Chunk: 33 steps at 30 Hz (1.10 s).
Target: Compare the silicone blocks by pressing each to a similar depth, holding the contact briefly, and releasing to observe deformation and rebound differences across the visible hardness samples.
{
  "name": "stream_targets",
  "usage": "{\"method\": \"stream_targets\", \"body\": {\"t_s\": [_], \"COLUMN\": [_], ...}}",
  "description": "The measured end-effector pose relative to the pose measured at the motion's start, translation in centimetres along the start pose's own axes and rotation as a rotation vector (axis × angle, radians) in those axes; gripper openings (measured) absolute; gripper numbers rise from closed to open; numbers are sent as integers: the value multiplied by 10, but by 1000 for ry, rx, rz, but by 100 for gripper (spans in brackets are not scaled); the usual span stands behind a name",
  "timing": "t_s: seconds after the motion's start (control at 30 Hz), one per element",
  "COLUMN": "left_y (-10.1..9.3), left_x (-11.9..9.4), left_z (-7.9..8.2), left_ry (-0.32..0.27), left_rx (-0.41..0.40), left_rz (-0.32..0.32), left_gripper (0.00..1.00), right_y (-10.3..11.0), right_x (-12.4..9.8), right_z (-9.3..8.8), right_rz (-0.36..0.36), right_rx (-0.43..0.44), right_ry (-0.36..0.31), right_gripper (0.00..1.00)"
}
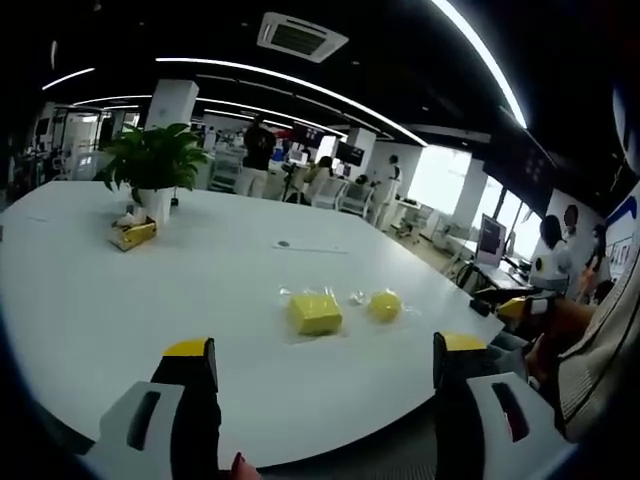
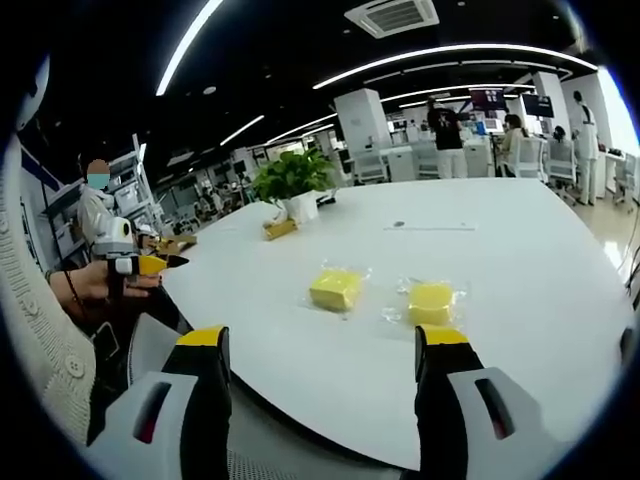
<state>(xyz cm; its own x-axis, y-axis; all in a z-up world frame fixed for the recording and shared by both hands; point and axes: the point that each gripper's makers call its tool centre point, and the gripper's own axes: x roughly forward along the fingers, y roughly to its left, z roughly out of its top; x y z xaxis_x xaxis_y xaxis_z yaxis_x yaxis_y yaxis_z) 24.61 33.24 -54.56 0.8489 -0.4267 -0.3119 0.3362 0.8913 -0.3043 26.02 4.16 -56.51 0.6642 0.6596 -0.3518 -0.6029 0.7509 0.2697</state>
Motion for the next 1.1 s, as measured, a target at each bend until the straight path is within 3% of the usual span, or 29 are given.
{"method": "stream_targets", "body": {"t_s": [1.1], "left_y": [-11], "left_x": [-2], "left_z": [-4], "left_ry": [31], "left_rx": [27], "left_rz": [-13], "left_gripper": [88], "right_y": [2], "right_x": [-6], "right_z": [-5], "right_rz": [16], "right_rx": [5], "right_ry": [-5], "right_gripper": [69]}}
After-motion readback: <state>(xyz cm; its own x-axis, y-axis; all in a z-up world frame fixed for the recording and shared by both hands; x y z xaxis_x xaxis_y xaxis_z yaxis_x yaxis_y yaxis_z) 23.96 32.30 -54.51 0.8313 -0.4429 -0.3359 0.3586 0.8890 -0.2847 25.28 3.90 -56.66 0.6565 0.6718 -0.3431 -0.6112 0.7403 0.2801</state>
